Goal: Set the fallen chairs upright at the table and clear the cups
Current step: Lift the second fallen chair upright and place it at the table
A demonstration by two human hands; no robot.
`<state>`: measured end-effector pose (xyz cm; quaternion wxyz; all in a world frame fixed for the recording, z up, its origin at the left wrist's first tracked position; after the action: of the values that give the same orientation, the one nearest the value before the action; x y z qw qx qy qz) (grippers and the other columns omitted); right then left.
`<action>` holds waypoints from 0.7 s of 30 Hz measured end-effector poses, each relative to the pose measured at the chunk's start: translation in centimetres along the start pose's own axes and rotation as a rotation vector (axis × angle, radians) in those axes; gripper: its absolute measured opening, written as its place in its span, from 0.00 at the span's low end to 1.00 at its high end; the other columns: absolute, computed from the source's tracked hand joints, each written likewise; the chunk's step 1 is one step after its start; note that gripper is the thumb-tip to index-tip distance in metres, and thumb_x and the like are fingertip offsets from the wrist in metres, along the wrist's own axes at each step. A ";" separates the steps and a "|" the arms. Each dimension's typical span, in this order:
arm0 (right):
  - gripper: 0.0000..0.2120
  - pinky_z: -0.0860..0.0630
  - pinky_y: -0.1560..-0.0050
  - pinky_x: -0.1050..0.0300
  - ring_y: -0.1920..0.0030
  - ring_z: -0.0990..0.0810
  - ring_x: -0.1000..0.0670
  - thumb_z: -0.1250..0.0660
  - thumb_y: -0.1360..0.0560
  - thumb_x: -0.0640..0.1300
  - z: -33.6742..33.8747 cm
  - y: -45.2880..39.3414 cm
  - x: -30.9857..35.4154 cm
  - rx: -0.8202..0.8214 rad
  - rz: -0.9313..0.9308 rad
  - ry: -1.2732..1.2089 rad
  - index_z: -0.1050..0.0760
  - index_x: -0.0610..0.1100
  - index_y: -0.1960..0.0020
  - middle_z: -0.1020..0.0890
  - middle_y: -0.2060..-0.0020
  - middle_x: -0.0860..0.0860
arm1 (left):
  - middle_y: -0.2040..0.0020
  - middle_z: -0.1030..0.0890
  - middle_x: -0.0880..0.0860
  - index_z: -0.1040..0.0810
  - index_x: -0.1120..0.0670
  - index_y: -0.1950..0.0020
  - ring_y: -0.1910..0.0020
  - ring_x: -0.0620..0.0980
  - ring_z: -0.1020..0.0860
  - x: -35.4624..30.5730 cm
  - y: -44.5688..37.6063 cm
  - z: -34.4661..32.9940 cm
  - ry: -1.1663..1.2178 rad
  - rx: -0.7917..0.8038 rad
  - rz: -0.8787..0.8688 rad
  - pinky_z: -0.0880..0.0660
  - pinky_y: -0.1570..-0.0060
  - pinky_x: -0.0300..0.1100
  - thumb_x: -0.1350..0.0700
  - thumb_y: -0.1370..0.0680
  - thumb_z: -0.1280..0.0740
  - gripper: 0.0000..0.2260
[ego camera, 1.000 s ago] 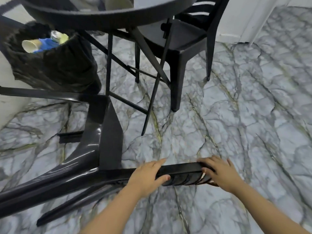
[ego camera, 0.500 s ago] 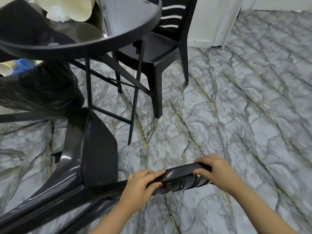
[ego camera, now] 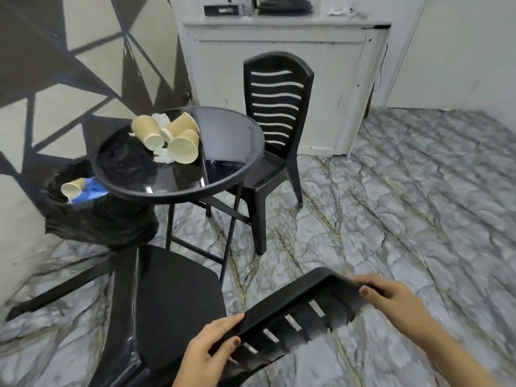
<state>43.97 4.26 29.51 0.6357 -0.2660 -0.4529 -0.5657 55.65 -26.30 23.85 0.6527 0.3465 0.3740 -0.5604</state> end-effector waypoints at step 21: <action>0.13 0.32 0.50 0.63 0.47 0.25 0.56 0.41 0.23 0.53 -24.7 17.1 28.7 0.231 0.672 0.321 0.23 0.53 0.42 0.18 0.49 0.58 | 0.36 0.27 0.37 0.32 0.36 0.36 0.36 0.33 0.32 -10.7 15.9 22.4 0.096 -0.292 -0.172 0.36 0.39 0.25 0.40 0.28 0.39 0.20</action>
<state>65.71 -26.73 46.56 0.8741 -0.2345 -0.2959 -0.3057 72.67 -38.62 44.54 0.6271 0.2412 0.5106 -0.5365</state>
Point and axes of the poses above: each hand's wrist, its own y-axis away from the middle knuckle, its own z-axis out of the back of the hand, x = y × z, the point moved 7 cm from there along -y, towards the middle knuckle
